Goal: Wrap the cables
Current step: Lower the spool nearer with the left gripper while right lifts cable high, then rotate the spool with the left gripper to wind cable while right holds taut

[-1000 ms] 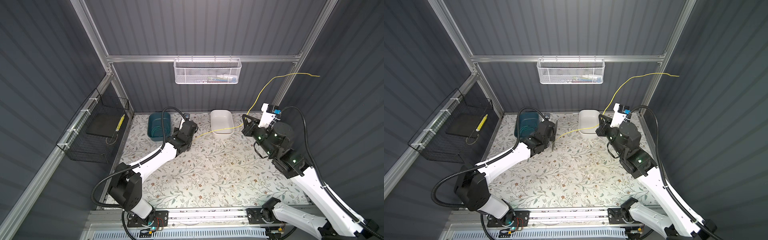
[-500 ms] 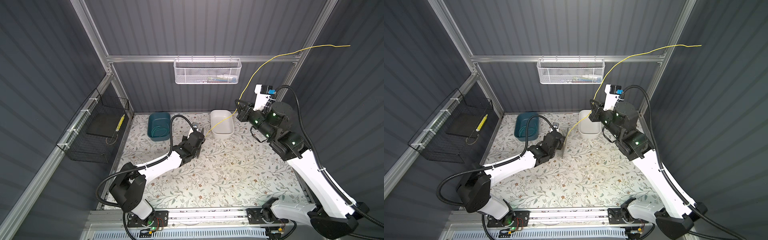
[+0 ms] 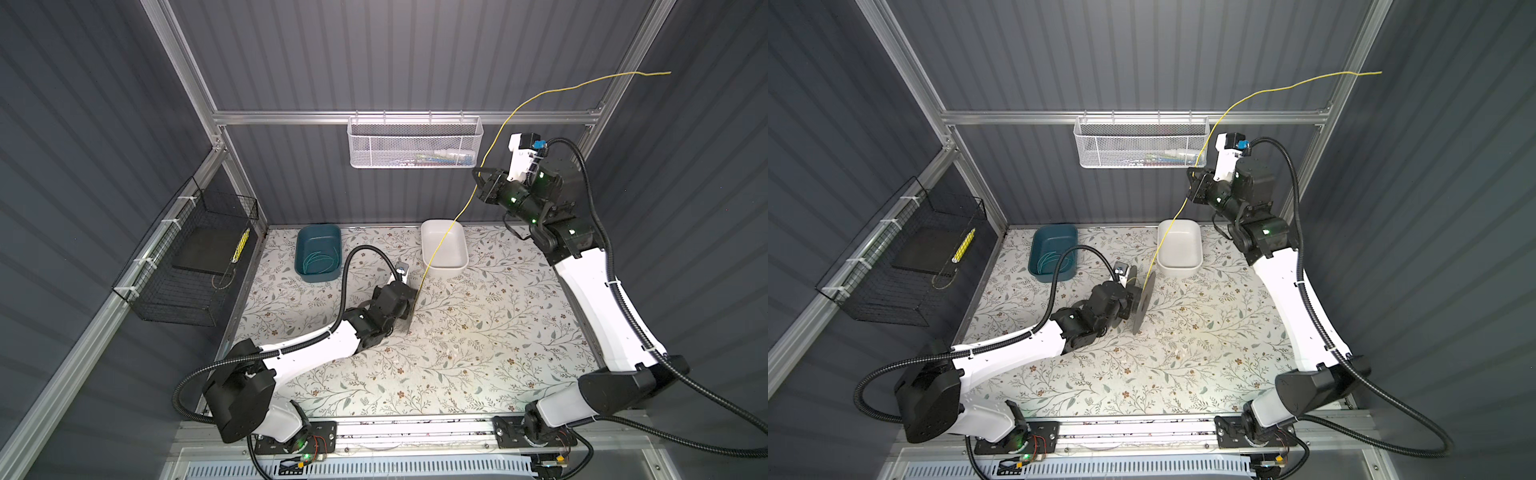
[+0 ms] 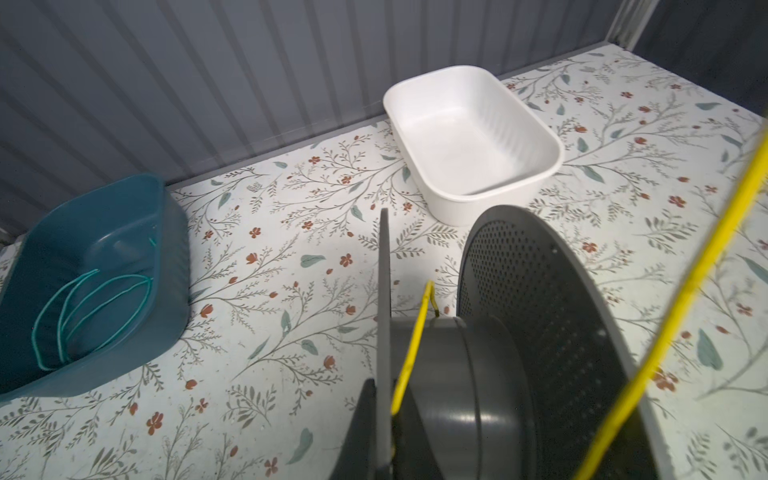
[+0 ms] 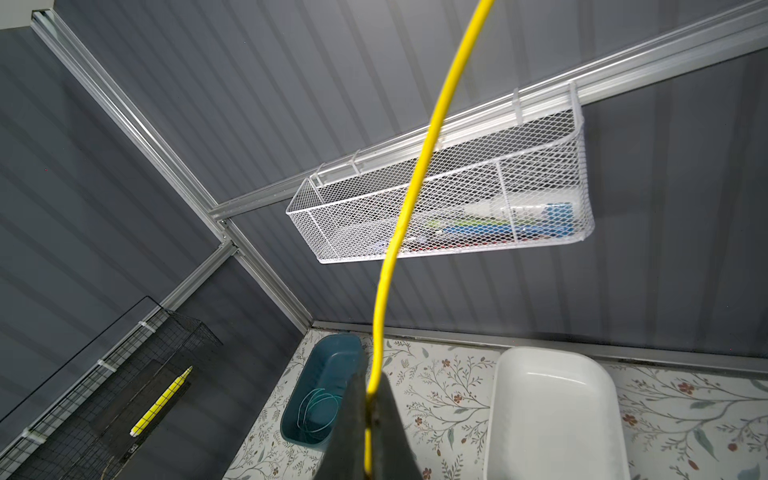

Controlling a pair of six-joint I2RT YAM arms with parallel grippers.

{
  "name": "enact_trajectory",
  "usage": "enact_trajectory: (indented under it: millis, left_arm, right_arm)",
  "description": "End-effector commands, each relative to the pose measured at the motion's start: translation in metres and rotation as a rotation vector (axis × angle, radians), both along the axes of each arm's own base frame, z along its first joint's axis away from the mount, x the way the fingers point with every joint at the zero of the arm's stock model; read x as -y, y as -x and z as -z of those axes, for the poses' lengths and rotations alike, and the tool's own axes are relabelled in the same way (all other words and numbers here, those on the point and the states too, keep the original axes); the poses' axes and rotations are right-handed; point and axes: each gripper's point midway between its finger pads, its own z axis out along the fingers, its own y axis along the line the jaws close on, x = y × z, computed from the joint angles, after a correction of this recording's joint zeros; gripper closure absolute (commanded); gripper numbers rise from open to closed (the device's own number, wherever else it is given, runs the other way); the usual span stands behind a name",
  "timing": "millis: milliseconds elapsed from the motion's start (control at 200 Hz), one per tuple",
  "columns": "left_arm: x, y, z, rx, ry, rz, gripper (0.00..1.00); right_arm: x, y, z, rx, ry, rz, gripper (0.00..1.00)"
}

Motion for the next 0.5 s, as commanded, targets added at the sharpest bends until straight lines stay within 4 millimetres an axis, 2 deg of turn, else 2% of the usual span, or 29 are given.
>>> enact_trajectory:
  millis: [0,150,305,495]
  left_arm:
    - [-0.009,0.036,0.042,-0.098,-0.2,0.115,1.0]
    - [-0.01,0.06,0.04,-0.109,-0.209,0.187,1.0]
    - [-0.018,0.079,0.028,-0.11,-0.201,0.246,1.0]
    - [-0.035,0.09,0.01,-0.131,-0.195,0.222,1.0]
  right_arm:
    - [0.015,-0.005,-0.042,0.115,-0.033,0.016,1.0]
    - [0.033,-0.027,-0.029,0.078,-0.045,0.054,1.0]
    - [0.059,-0.045,-0.009,0.035,-0.081,0.098,1.0]
    - [0.09,-0.065,0.016,-0.028,-0.234,0.057,1.0]
